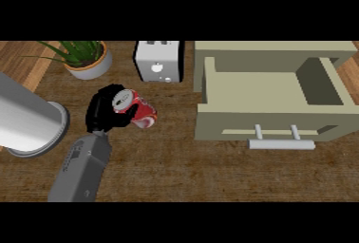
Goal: Pick up the can, place it into the drawer and close the drawer
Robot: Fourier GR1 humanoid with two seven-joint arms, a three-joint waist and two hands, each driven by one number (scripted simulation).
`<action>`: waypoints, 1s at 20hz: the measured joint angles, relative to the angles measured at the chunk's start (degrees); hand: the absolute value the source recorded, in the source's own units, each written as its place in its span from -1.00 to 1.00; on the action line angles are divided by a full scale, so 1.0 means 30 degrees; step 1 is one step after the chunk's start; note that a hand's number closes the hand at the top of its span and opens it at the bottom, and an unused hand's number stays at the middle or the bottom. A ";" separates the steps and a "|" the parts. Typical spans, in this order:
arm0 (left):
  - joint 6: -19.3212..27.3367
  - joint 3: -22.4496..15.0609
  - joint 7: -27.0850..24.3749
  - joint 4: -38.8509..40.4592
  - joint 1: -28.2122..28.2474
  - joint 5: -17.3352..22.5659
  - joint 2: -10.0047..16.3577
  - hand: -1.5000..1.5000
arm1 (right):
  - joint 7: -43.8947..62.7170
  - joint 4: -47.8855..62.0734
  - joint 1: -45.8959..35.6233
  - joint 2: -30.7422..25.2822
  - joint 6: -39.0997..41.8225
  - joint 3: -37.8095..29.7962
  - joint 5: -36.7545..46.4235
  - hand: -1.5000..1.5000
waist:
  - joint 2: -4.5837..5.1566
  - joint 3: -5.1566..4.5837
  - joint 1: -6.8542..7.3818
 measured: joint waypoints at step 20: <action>0.8772 -0.5035 0.8880 -0.8550 -0.3854 -0.0777 -0.0248 1.00 | 0.0373 -0.0008 -0.0416 -0.0309 -0.0432 0.0069 -0.0482 -1.00 | 0.0209 -0.0031 -0.0408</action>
